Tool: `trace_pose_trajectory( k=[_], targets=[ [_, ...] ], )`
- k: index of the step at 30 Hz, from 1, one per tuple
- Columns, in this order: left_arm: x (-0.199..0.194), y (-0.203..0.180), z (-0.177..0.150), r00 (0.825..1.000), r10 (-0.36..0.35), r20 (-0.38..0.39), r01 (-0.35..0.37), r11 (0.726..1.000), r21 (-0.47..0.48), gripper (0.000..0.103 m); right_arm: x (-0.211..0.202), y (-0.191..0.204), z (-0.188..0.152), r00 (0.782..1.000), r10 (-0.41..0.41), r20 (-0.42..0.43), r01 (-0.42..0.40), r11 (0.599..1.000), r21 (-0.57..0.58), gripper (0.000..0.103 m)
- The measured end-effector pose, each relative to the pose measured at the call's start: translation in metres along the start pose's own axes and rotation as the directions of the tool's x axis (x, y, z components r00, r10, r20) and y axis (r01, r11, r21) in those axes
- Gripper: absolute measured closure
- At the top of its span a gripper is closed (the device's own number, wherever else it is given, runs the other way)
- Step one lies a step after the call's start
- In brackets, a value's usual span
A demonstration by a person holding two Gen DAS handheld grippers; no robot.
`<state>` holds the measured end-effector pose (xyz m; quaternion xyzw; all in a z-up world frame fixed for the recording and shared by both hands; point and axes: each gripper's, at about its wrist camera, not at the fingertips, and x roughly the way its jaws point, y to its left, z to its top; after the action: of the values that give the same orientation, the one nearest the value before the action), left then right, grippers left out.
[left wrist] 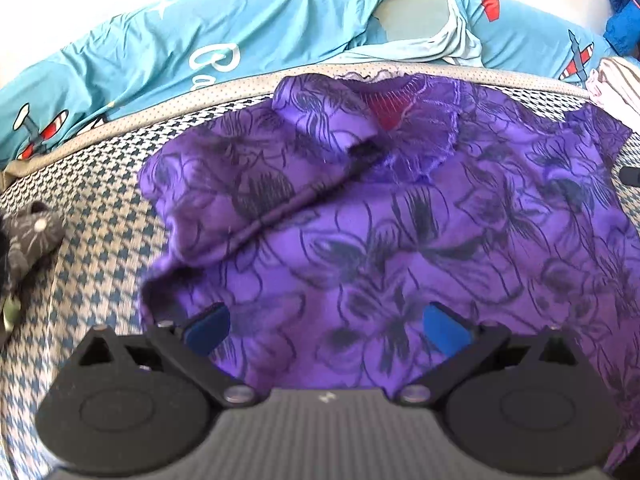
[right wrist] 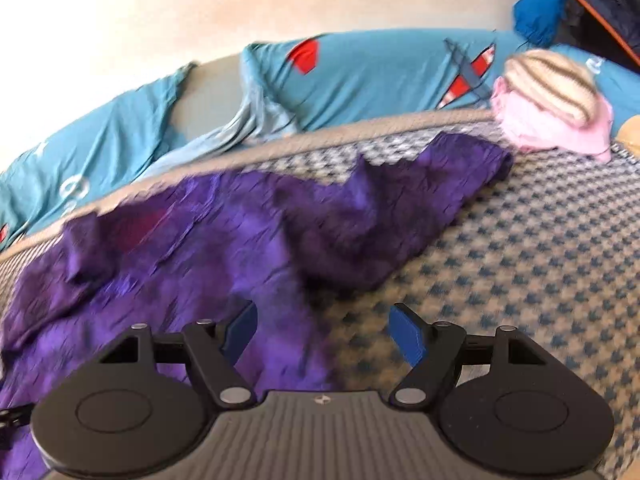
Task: Fold clothes
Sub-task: 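Grasp the purple garment's sleeve edge with the right gripper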
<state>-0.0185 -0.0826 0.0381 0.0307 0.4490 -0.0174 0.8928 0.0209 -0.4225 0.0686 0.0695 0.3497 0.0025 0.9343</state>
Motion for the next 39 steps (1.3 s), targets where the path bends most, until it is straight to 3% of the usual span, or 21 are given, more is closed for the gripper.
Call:
trace_pose_trajectory(
  k=[4,12,18,27,29,32,34,36,39],
  targets=[
    [0.014,0.002,0.015,1.0,-0.008,-0.014,0.008,1.0,-0.011,0.0,0.02,-0.025,0.017,0.998,-0.052,0.03,0.049,0.995,0.086,0.031],
    [0.032,-0.004,0.024,0.991,-0.113,-0.065,0.109,0.992,-0.063,0.0,0.055,-0.071,0.043,0.975,-0.193,0.107,0.165,0.961,0.221,0.031],
    [0.033,-0.012,0.027,0.986,-0.151,-0.068,0.147,0.987,-0.058,0.0,0.079,-0.099,0.053,0.964,-0.232,0.133,0.175,0.923,0.344,0.031],
    [0.046,-0.009,0.027,0.978,-0.176,-0.116,0.164,0.981,-0.108,0.0,0.109,-0.105,0.065,0.942,-0.293,0.164,0.218,0.906,0.363,0.032],
    [0.046,-0.009,0.026,0.977,-0.176,-0.118,0.163,0.981,-0.109,0.0,0.115,-0.104,0.068,0.938,-0.307,0.165,0.234,0.905,0.355,0.037],
    [0.047,-0.008,0.025,0.977,-0.176,-0.121,0.163,0.98,-0.112,0.0,0.123,-0.104,0.071,0.94,-0.303,0.155,0.231,0.903,0.363,0.052],
    [0.047,-0.007,0.024,0.977,-0.176,-0.122,0.162,0.98,-0.115,0.0,0.126,-0.103,0.074,0.948,-0.281,0.148,0.213,0.908,0.36,0.079],
    [0.047,-0.007,0.023,0.977,-0.173,-0.122,0.159,0.981,-0.114,0.0,0.128,-0.1,0.076,0.95,-0.278,0.144,0.216,0.914,0.345,0.093],
    [0.047,-0.008,0.023,0.978,-0.169,-0.12,0.157,0.982,-0.108,0.0,0.124,-0.097,0.078,0.942,-0.301,0.149,0.234,0.907,0.351,0.096]
  ],
)
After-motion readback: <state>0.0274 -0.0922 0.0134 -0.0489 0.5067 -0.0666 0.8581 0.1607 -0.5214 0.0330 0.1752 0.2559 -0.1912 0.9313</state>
